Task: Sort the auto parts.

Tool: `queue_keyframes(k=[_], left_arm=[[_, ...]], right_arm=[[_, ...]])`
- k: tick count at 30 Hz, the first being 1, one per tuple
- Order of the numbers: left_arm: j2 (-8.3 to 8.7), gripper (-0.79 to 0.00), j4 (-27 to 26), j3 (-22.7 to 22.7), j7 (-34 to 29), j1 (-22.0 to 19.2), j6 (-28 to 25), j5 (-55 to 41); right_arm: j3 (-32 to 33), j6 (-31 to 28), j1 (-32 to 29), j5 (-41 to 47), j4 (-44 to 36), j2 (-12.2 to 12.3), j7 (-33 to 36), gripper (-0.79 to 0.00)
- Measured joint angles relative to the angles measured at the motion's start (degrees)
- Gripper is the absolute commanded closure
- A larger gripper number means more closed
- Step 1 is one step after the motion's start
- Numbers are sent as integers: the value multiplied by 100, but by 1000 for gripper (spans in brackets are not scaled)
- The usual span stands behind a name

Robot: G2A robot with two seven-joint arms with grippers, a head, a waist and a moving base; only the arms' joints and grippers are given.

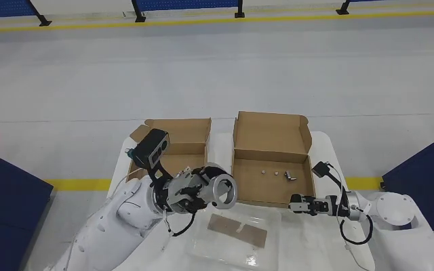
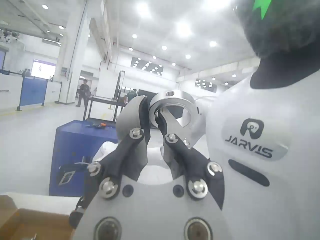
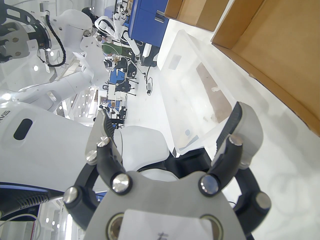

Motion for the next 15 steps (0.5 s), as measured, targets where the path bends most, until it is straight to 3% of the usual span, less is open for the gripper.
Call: queue_keyframes(k=[9,15], left_arm=[[-29,0,-91,-15,21,49,61,-103],[-94,0,-375,-57,157,222,-2,-760]], right_arm=[[0,0,0,0,0,0,0,-785],[0,0,0,0,0,0,0,-785]])
